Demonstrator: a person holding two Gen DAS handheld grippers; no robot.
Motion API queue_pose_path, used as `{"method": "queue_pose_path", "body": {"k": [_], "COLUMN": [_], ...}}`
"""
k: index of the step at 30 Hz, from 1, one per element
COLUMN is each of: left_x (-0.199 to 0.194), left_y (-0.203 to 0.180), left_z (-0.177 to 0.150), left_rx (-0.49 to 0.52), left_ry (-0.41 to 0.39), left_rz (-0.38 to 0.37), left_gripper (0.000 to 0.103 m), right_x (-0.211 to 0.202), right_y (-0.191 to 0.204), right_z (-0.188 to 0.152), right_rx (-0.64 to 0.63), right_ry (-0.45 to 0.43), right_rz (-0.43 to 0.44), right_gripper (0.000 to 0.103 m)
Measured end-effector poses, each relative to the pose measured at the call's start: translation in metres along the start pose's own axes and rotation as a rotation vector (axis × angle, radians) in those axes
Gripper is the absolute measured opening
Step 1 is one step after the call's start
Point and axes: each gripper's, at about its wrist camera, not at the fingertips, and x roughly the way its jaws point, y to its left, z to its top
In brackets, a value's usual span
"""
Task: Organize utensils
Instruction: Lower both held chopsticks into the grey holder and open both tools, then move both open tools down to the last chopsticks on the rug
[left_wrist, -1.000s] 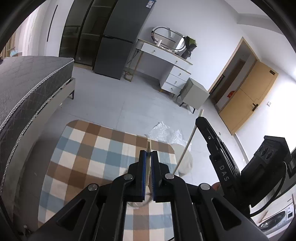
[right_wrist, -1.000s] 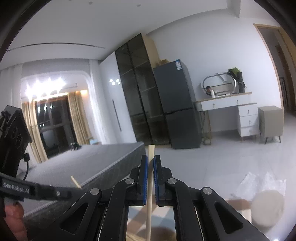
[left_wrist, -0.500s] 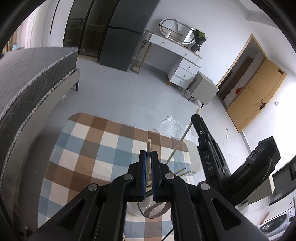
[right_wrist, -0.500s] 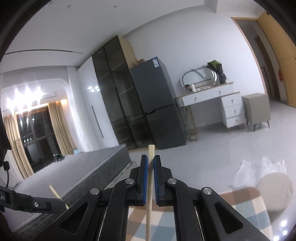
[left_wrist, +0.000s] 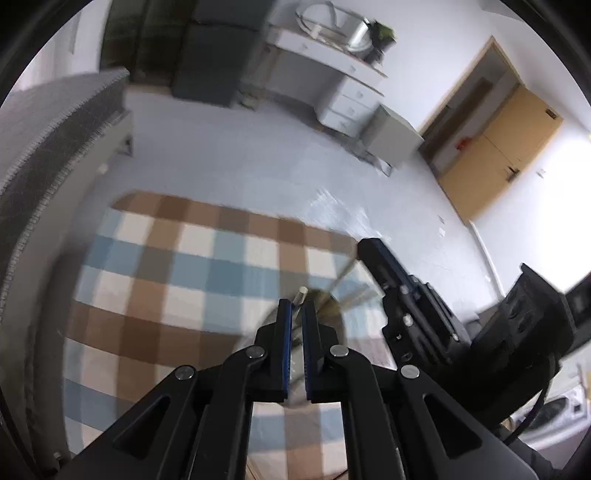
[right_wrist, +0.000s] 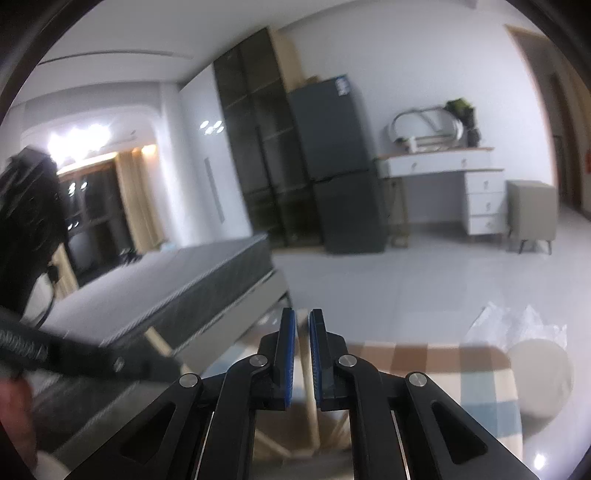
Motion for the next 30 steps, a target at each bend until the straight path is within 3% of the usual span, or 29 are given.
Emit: {"method": "queue_pose_path", "body": {"k": [1,2,3,6,8,13,17,19,26,30], "left_x": [0.001,-0.002,-0.006,-0.034,-0.047,-0.078,-0.103,-0.112,-0.116,-0.114], "left_y": [-0.001,-0.003,-0.005,-0.008,-0.007,-0.016,-0.034,-0.043,-0.043,-0.036], "left_z": [-0.001,-0.002,-0.005,-0.014,-0.021,-0.045,-0.069,-0.081,-0.111,-0.128], "left_rx": [-0.003,0.003,0.012,0.008,-0.012,-0.008,0.049,0.065,0.083,0.075], "left_ry": [0.031,0.043,0.034,-0.046,-0.069,-0.169,-0.277,-0.314,-0.369,-0.399], "left_rz": [0.001,0.016,0.029,0.048,0.05,0.163,0.243,0.27,0.346,0.383], "left_gripper": [0.008,0.02,0.024,0.028,0.04,0.059,0.075,0.081,0.091,0.091], "right_x": [-0.004,-0.009,-0.014,-0.043,-0.059,-0.101,-0.129,-0.138,-0.169,-0.18], "right_y": [0.0,-0.003,-0.004,-0.014,-0.017,-0.009,0.007,0.014,0.028,0.036], "right_z": [-0.002,-0.003,-0.004,-0.006,-0.005,0.0,0.0,-0.001,-0.013,-0.02], "right_rx": [-0.018,-0.019,-0.013,0.036,0.06,0.042,0.004,-0.008,0.0,-0.011], "right_ry": [0.015,0.024,0.035,0.029,0.025,-0.001,-0.025,-0.016,-0.03,-0.039], "right_rz": [-0.02,-0.023,-0.022,-0.048,-0.052,-0.061,-0.055,-0.058,-0.056,-0.067], "right_gripper": [0.009,0.013,0.024,0.038,0.044,0.056,0.08,0.081,0.095,0.102]}}
